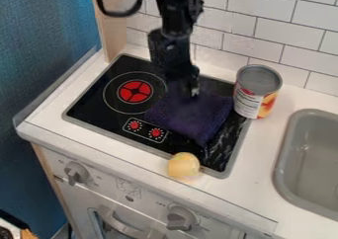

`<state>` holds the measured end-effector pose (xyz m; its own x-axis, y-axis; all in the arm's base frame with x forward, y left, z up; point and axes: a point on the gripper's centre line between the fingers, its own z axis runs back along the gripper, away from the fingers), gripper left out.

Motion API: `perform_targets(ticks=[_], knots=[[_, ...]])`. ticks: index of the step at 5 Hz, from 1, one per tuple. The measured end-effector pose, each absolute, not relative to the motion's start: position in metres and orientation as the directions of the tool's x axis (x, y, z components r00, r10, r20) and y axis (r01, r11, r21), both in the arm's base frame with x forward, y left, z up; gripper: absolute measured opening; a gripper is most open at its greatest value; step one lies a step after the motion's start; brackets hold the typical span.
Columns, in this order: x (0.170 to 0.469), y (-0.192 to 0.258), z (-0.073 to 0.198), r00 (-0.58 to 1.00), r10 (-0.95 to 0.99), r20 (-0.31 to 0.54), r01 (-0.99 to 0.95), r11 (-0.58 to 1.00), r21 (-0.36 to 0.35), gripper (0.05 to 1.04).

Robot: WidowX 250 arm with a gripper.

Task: Coloque o pano roxo no queimador direito

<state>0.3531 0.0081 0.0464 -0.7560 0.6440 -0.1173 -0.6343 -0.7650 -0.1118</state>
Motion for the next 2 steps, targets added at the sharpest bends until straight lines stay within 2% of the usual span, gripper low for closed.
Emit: perform_targets(ticks=[1, 2], knots=[[0.354, 0.010, 0.084, -0.743, 0.645, -0.180, -0.624, -0.764, -0.163, 0.999], [0.350, 0.009, 0.110, -0.722, 0.656, -0.222, -0.623, -0.755, -0.205, 0.999]])
